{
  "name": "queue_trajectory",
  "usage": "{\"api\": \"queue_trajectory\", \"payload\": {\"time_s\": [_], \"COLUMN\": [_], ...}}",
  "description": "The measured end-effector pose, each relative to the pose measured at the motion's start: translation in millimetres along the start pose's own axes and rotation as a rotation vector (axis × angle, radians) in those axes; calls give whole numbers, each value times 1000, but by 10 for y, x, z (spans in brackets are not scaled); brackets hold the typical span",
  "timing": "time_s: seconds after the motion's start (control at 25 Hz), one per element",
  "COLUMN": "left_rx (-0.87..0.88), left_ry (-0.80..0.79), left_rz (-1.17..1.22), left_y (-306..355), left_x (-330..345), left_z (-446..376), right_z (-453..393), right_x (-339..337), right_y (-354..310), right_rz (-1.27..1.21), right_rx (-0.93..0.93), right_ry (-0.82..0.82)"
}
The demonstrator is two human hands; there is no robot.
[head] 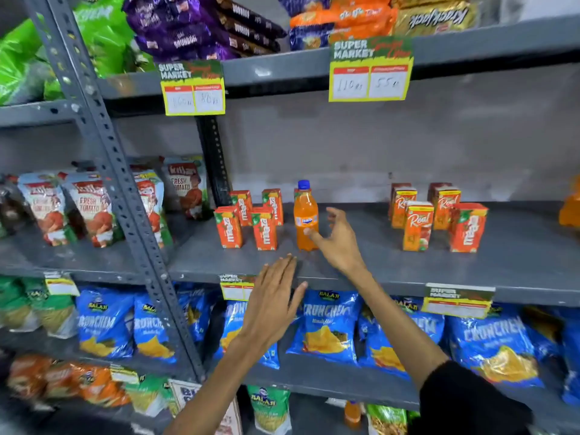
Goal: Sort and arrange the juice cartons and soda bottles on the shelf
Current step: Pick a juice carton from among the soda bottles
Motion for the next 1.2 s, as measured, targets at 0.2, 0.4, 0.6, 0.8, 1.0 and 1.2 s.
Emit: {"api": "queue_trajectory", "payload": {"time_s": [0.2, 0.4, 0.6, 0.8, 1.0, 1.2], "left_rx": [42, 48, 2, -11, -3, 26], "left_ry": [-5, 11, -23, -36, -61, -96], "left_rz": [-89, -116, -74, 0, 41, 75], "left_y": [-103, -94, 55, 630, 1509, 2348], "left_x": [102, 108, 173, 296, 491, 736], "left_z": [-103, -119, -115, -154, -271, -430], "right_z": [-195, -207, 74, 430, 620, 616], "right_x": [300, 211, -261, -1194, -2308, -3437], "right_y": [48, 49, 107, 361, 769, 1291], "right_rz": [-34, -2, -64, -81, -22, 18], "right_rx": [115, 100, 80, 86, 107, 176], "right_ry": [63, 84, 81, 155, 226, 364]}}
Point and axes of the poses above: each hand's wrist, its own z-axis away from the middle knuckle, its own x-axis out of the palm, y = z × x, the point moved 7 cm from there along -z, towards the middle knuckle, and after that the axes turned 5 degrees about z, right-handed, at the moved point
